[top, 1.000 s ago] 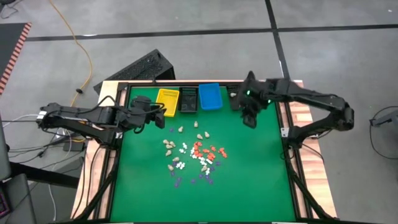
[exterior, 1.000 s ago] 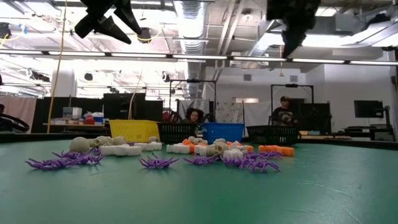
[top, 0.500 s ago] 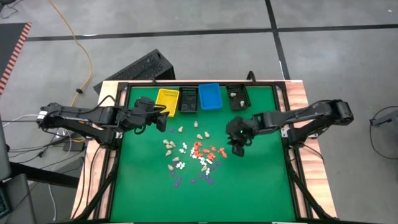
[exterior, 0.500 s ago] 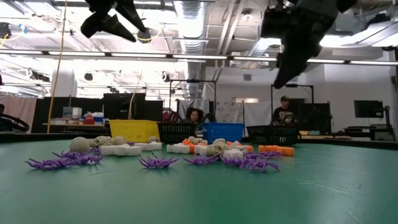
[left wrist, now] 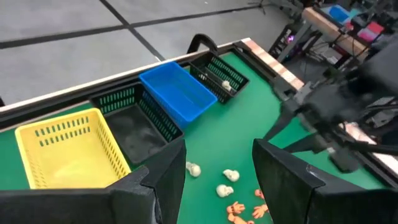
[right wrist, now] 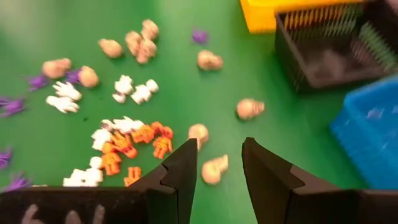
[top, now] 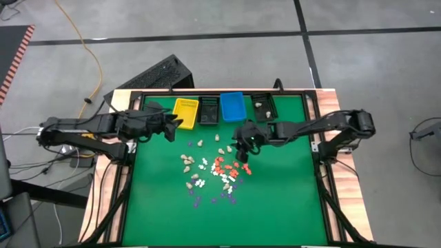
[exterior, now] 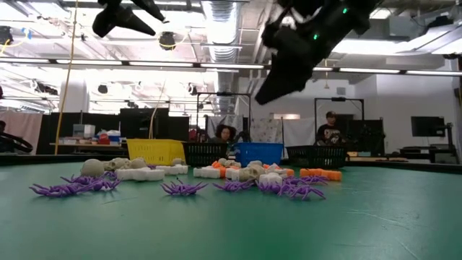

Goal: Sort Halloween decoration
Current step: Put the white skull toy into the right black basket

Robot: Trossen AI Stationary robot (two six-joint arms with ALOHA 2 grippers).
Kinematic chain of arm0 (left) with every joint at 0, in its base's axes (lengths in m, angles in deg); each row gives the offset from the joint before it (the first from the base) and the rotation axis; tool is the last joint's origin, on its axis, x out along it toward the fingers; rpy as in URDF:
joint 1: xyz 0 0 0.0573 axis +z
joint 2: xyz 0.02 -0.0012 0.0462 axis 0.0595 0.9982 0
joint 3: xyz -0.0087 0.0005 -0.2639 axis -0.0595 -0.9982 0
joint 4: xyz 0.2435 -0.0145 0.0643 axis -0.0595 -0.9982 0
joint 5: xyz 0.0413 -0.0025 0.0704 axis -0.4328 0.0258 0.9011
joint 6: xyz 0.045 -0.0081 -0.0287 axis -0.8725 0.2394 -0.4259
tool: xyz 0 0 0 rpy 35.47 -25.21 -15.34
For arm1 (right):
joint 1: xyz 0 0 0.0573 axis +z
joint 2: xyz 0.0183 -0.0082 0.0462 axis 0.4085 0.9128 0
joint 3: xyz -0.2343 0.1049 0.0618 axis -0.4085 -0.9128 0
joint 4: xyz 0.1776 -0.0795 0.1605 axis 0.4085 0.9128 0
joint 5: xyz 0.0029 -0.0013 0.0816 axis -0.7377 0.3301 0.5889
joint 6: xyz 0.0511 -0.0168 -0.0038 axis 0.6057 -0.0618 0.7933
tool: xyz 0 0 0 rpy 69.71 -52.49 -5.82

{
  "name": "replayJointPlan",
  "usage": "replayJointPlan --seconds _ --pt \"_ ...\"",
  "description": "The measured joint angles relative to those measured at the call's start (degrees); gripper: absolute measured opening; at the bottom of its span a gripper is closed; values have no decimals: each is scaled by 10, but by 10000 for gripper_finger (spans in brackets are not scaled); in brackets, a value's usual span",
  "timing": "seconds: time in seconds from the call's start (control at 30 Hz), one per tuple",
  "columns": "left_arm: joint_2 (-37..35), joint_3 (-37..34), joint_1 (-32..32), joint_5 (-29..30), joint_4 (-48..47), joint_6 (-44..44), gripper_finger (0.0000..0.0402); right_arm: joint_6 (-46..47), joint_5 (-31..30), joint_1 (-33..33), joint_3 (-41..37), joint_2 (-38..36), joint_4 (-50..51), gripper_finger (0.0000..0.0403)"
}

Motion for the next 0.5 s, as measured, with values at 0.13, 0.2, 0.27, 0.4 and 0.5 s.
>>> replayJointPlan --seconds 0.13,0.2,0.27,0.4,0.5 --pt "-6 0 0 0 -4 -5 176 36 36 -17 1 39 0 162" --pt "-6 0 0 0 -8 -5 176 42 42 -17 1 57 -2 177" --pt "-6 0 0 0 -7 -5 176 44 44 -17 1 76 -17 197" --pt "-5 0 0 0 -7 -5 176 62 45 -17 1 105 -39 238" --pt "-5 0 0 0 -7 -4 176 62 31 -19 1 123 -39 253"
